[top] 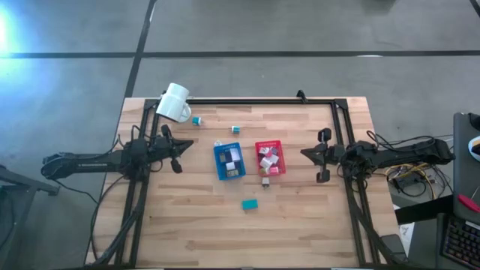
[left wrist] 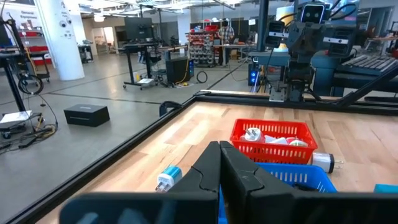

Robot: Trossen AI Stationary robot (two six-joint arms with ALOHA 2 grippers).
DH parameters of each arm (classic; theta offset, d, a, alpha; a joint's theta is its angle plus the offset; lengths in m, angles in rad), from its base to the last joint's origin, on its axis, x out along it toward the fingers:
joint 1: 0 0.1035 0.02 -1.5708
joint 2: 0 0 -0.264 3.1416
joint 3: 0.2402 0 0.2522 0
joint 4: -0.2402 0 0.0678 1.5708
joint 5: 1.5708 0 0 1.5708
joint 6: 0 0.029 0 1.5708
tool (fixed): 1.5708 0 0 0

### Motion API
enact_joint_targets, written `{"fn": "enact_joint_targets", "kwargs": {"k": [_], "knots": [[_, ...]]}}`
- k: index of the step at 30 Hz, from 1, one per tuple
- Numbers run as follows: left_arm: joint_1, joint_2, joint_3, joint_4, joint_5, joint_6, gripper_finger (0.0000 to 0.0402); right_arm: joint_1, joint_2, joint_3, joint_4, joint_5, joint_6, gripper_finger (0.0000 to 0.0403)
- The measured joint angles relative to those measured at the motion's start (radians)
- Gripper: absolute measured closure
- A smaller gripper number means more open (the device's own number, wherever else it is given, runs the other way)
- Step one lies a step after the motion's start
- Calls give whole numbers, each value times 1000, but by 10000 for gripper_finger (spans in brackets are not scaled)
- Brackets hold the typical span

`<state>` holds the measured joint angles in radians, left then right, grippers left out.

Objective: Pick & Place Office items
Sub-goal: Put the top light blue charger adapter into the red bin

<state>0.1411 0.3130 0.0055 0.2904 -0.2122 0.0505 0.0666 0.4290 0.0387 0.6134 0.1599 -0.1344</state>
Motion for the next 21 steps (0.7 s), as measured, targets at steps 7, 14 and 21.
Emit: {"fn": "enact_joint_targets", "kwargs": {"k": [7,14,21], "knots": [[0,0,0,0,0,19,396,-2,0,0,7,0,-10,394],[0,0,0,8,-1,39,396,-2,0,0,22,1,-22,394],[0,0,0,8,0,30,396,-2,-1,0,32,1,0,394]]}}
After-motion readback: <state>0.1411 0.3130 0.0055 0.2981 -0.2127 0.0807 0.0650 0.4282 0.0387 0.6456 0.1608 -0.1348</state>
